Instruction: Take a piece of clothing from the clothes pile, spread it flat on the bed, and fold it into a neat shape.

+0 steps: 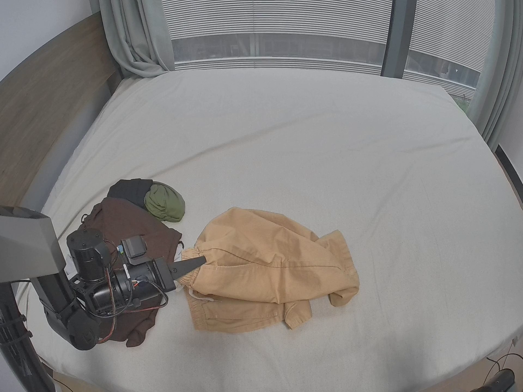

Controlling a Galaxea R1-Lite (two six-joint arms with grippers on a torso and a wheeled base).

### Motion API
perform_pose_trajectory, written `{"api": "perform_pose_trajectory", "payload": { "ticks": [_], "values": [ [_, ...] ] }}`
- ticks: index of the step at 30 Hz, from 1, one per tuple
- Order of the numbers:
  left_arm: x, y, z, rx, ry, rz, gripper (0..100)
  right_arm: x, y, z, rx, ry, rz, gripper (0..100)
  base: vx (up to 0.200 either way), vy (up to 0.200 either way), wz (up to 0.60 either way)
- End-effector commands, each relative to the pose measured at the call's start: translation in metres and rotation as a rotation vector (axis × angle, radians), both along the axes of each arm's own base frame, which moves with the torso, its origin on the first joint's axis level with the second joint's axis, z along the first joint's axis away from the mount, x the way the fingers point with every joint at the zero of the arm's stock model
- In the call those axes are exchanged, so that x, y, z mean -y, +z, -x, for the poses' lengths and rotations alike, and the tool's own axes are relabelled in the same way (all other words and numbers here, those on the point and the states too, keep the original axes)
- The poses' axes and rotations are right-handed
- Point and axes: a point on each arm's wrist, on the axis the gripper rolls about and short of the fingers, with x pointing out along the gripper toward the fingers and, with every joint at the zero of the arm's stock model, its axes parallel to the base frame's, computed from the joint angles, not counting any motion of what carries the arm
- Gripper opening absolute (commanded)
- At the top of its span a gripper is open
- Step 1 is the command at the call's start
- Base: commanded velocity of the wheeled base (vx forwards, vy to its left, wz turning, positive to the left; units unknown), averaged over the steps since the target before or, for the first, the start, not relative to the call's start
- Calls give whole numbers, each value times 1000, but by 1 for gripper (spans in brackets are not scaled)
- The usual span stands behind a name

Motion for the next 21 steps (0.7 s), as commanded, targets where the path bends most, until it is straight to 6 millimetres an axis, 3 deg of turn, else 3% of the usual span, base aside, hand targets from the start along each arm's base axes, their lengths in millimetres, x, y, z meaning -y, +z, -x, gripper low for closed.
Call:
{"api": "perform_pose_trajectory", "payload": {
  "ticks": [1,10,18,19,21],
  "values": [
    [0,2,-2,12,3,3,0,-5,53,-41,-198,255,-159,100,0,0,0],
    [0,3,-3,18,5,4,0,-14,80,-100,-314,288,-134,100,0,0,0],
    [0,3,-3,18,5,4,0,-20,87,-139,-306,294,-121,100,0,0,0],
    [0,4,-3,20,5,5,0,-22,89,-155,-303,301,-119,100,0,0,0],
    [0,4,-3,21,5,5,0,-25,89,-167,-309,315,-107,100,0,0,0]
  ]
}}
